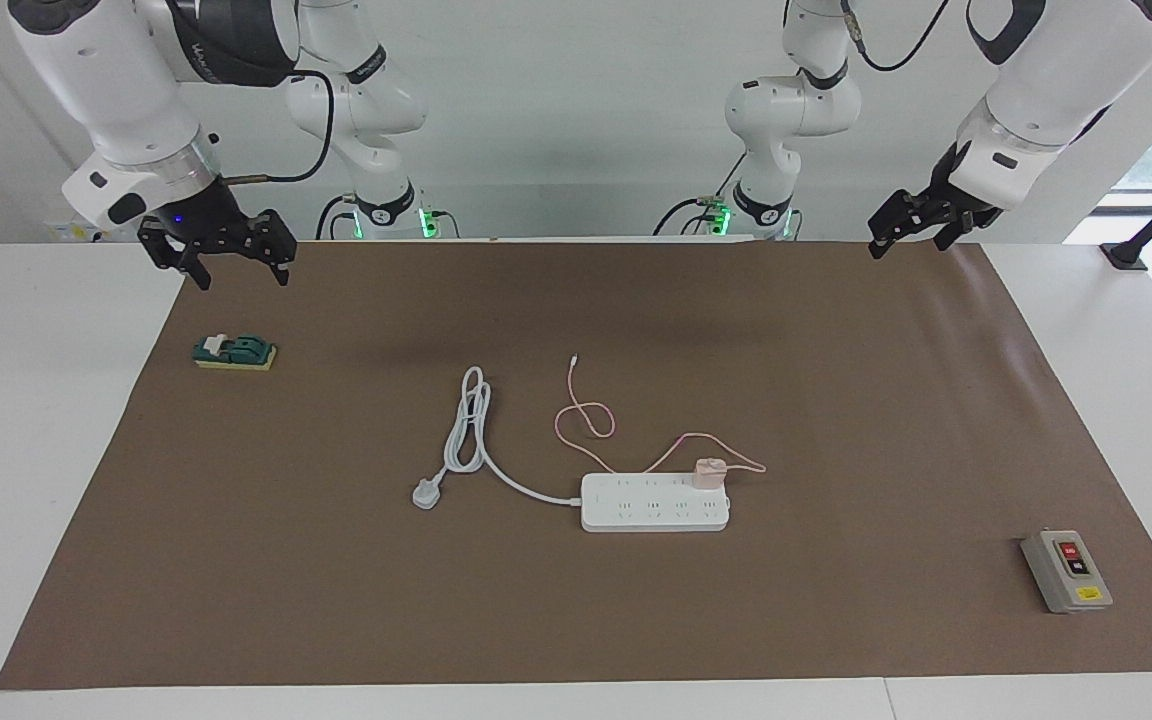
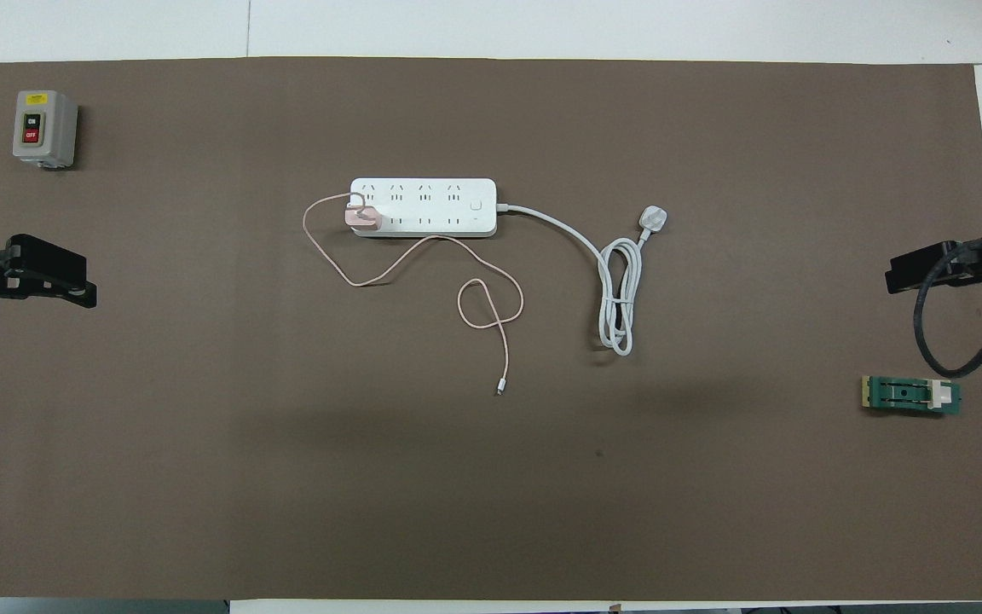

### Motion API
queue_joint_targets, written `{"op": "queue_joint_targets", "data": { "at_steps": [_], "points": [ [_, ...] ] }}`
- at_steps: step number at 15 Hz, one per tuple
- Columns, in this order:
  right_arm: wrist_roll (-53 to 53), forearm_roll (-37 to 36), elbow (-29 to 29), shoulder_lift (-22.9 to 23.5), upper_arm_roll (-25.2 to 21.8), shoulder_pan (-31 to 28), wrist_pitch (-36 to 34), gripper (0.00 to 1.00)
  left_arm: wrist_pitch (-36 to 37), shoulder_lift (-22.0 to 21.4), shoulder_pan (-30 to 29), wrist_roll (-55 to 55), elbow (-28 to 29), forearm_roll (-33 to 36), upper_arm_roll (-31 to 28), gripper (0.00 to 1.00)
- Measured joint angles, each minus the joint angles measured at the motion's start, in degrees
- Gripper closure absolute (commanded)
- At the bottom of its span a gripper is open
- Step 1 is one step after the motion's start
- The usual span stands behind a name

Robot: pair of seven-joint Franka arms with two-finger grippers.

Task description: Unplug charger and place it aside

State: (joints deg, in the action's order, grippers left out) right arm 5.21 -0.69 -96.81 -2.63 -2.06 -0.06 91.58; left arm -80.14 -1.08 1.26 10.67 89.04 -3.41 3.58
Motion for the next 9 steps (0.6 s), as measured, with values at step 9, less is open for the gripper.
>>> {"op": "queue_joint_targets", "data": {
  "at_steps": [9],
  "points": [
    [-0.1, 0.0, 0.0, 0.0, 0.0, 0.0, -1.0, 0.00, 0.0, 0.0, 0.0, 0.0, 0.0, 0.0, 0.0, 0.00]
  ]
}}
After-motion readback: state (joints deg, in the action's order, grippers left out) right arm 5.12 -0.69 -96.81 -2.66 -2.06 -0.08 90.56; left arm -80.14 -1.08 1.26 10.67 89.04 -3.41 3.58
